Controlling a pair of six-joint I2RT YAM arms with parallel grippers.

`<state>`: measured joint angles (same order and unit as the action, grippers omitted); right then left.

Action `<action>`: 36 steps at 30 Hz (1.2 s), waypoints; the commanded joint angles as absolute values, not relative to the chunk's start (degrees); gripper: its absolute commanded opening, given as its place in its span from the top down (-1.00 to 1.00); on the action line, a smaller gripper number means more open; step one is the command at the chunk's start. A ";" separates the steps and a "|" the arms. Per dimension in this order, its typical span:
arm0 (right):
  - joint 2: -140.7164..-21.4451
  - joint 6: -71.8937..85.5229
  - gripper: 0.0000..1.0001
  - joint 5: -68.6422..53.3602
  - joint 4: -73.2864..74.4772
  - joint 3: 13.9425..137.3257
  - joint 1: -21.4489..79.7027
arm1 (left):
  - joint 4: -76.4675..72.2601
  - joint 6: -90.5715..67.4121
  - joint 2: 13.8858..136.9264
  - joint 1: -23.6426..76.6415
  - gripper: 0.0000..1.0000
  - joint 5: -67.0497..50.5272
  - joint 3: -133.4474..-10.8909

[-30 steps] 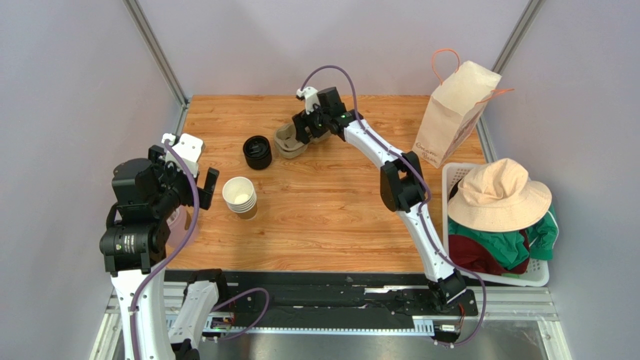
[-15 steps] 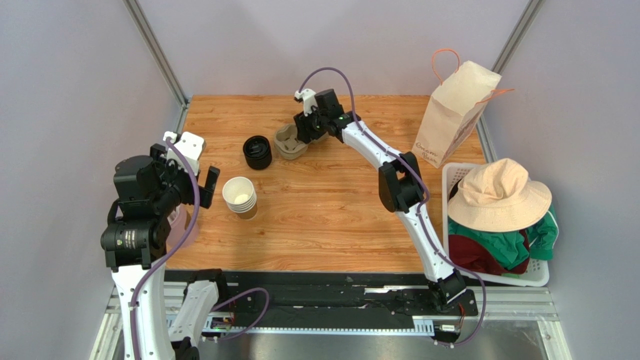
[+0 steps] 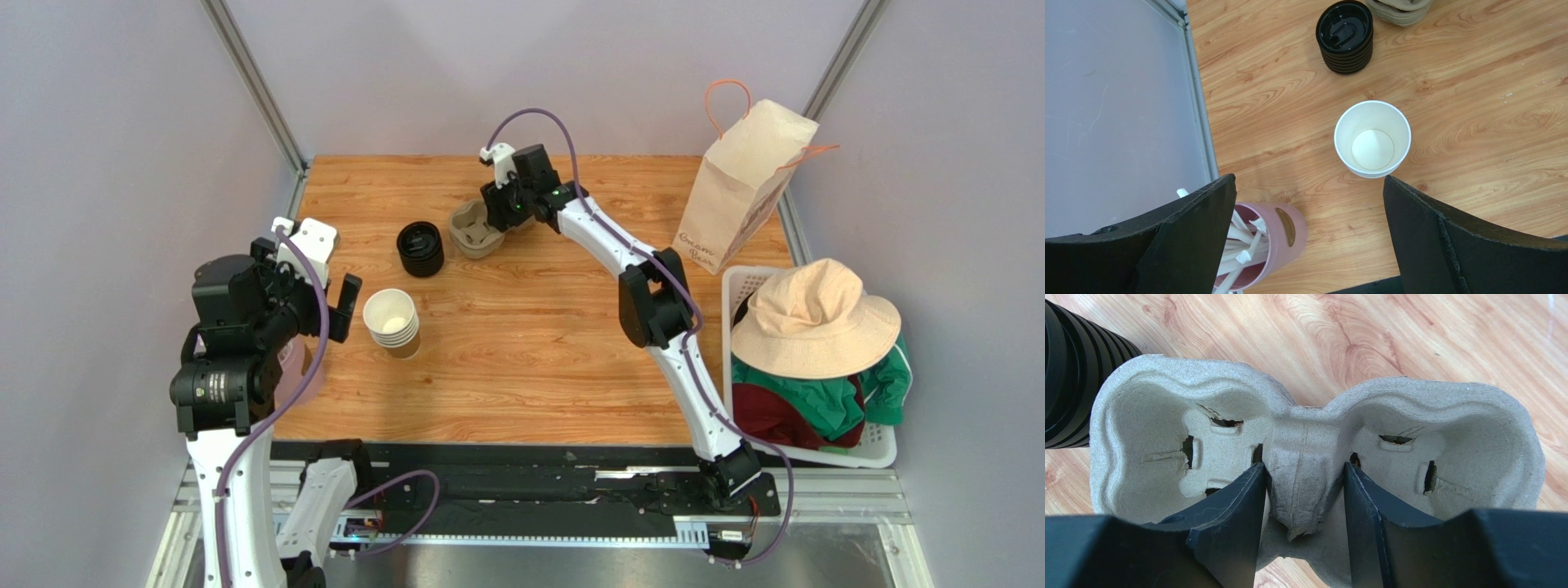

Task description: Pack the takeout coffee

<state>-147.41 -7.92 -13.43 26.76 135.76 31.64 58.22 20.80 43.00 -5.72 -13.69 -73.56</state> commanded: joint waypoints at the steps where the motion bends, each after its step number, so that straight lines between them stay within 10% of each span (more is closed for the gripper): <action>1: -140.19 -9.14 0.03 -12.04 23.03 135.97 31.82 | 56.60 19.60 42.28 -6.06 -0.96 -14.68 -73.13; 36: -145.28 -5.97 -0.22 -11.78 23.12 135.44 30.94 | 55.99 19.60 42.28 -6.06 -0.96 -14.85 -71.72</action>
